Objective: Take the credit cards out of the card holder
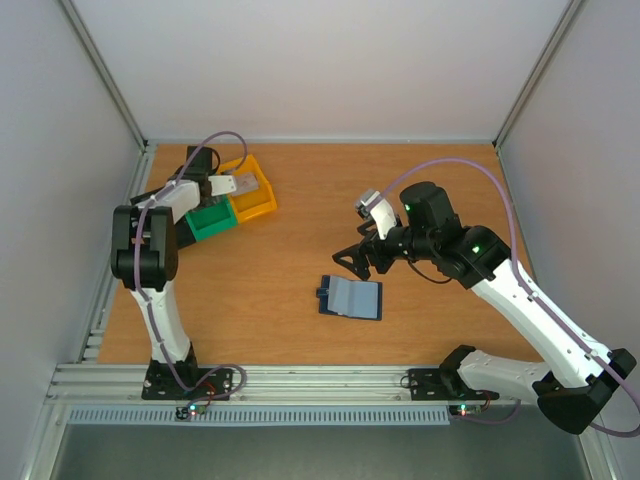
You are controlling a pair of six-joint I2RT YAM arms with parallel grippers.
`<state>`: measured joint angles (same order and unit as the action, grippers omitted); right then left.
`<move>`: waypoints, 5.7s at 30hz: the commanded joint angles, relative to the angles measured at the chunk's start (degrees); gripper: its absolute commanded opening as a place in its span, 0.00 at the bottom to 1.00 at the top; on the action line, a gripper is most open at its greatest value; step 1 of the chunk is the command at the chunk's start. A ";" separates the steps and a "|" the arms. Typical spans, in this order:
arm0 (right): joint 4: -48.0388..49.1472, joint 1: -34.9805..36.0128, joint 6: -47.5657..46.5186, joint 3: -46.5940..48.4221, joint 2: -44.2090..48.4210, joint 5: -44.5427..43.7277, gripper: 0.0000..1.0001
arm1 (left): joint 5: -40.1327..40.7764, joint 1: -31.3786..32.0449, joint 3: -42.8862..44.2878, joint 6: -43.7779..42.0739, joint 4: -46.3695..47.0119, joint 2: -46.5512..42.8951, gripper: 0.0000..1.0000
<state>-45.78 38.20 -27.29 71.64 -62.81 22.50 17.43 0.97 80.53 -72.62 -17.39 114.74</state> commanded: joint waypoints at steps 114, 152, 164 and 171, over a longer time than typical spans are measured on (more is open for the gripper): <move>-3.05 2.74 32.92 -11.32 -40.45 -25.43 0.64 | -68.56 36.98 -24.41 113.05 1.70 -6.12 0.00; -0.25 -11.11 21.12 -10.26 -0.77 2.00 0.87 | -73.00 34.58 3.84 82.48 -35.07 -14.83 0.00; 14.40 -10.11 22.87 -6.02 8.97 29.25 0.70 | -69.35 32.50 5.72 68.27 -41.88 -38.19 0.00; 10.96 -8.76 16.58 -3.58 15.65 31.18 0.64 | -68.48 32.69 0.83 74.19 -20.50 -46.42 0.00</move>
<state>-34.85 28.97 -6.63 65.60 -51.07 47.79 -51.92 33.52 84.14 0.05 -52.86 70.65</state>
